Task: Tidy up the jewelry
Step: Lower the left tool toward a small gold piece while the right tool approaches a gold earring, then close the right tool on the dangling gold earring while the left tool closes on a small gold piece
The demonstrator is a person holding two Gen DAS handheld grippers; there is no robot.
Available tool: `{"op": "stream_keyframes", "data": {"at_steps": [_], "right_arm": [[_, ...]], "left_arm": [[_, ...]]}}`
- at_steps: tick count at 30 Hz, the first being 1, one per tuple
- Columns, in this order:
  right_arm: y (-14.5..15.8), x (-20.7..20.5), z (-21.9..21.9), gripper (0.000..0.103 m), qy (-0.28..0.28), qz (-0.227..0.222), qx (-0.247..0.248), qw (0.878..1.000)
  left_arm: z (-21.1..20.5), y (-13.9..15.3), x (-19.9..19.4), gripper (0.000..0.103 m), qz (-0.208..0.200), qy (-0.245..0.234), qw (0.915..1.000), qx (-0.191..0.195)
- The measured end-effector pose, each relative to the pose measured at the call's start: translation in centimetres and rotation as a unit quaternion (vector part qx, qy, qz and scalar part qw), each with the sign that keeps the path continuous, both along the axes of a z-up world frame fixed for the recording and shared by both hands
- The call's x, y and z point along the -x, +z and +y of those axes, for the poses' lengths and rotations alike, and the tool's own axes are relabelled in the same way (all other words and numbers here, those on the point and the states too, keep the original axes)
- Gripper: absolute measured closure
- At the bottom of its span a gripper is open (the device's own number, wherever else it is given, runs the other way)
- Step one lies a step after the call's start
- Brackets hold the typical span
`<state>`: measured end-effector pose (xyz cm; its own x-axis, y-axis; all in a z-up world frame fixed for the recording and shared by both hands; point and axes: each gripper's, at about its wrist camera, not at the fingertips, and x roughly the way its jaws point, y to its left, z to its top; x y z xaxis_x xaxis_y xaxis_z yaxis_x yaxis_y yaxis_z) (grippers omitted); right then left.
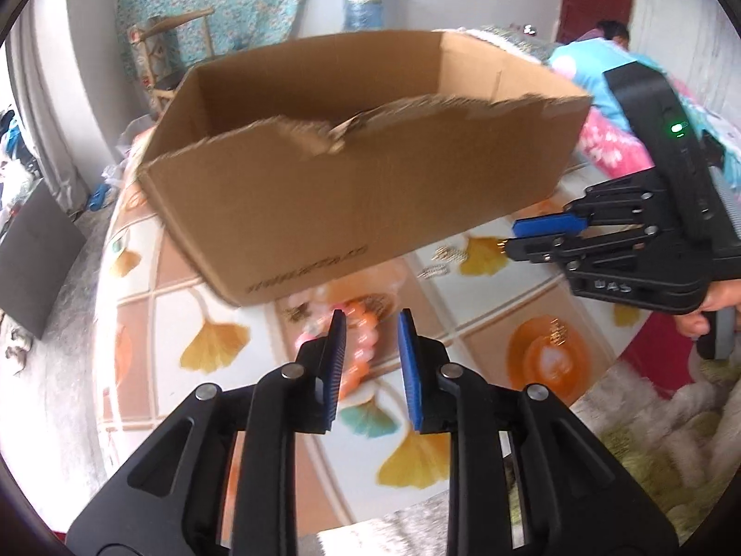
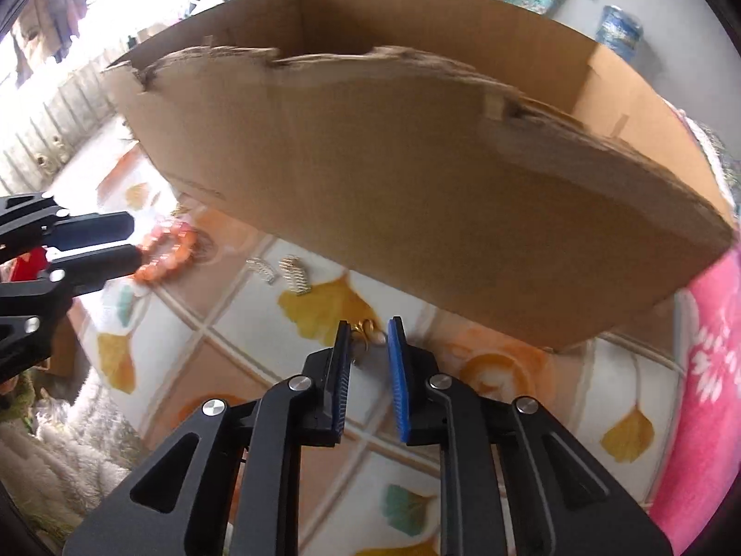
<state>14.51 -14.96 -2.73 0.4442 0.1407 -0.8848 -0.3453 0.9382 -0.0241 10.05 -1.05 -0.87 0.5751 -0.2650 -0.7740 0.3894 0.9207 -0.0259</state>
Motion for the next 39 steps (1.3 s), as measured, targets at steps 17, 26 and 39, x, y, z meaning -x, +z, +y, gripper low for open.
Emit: {"op": "stream_keyframes", "data": {"at_steps": [17, 26, 39], "right_arm": [[-0.3, -1.7, 2.4, 0.086, 0.079, -0.004, -0.088, 0.993], [0.0, -1.5, 3.9, 0.089, 0.099, -0.019, -0.064, 0.993], [0.6, 0.7, 1.0, 0.095, 0.046, 0.003, -0.075, 0.996]], "left_arm": [[-3.9, -1.4, -2.3, 0.081, 0.003, -0.038, 0.9992, -0.013], [-3.9, -1.4, -2.0, 0.081, 0.012, -0.034, 0.9992, -0.015], [-5.0, -1.9, -2.8, 0.081, 0.013, -0.045, 0.9987, -0.020]]}}
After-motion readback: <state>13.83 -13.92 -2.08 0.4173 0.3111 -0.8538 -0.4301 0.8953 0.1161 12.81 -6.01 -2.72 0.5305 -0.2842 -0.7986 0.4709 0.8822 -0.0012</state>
